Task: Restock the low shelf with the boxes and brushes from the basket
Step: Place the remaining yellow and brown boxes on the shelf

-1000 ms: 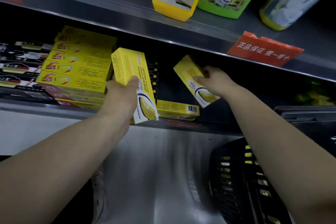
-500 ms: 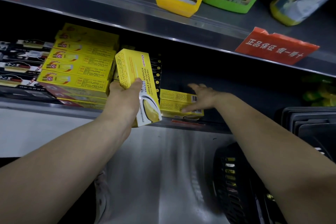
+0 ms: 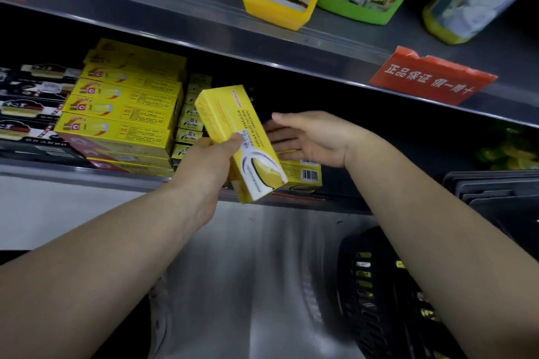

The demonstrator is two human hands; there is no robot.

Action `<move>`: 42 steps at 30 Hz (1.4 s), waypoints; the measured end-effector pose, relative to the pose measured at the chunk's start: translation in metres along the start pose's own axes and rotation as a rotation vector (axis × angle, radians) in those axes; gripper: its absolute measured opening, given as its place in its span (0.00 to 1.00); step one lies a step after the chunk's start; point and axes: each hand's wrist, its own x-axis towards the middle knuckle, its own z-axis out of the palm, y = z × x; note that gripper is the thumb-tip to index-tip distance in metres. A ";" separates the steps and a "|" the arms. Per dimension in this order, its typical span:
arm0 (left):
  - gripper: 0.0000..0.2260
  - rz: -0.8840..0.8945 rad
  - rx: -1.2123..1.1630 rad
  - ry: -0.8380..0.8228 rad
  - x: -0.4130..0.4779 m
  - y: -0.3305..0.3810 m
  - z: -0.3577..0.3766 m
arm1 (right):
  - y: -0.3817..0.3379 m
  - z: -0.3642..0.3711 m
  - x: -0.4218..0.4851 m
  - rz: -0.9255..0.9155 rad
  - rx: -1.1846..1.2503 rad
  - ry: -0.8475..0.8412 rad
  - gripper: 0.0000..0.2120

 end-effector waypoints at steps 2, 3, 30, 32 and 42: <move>0.06 0.023 0.000 -0.080 -0.003 0.000 0.002 | -0.004 0.010 -0.011 -0.035 0.071 -0.062 0.10; 0.05 0.052 0.028 -0.110 -0.004 -0.001 0.003 | -0.003 0.012 -0.014 -0.054 0.061 -0.048 0.10; 0.14 0.440 0.764 -0.221 -0.015 -0.004 0.000 | 0.052 -0.027 0.074 0.242 -1.067 0.486 0.38; 0.15 0.460 0.801 -0.250 -0.024 -0.003 0.007 | 0.050 -0.023 0.062 0.340 -1.082 0.414 0.39; 0.12 0.880 1.028 -0.461 -0.101 -0.009 0.086 | 0.010 -0.036 -0.107 -0.139 -0.673 0.361 0.12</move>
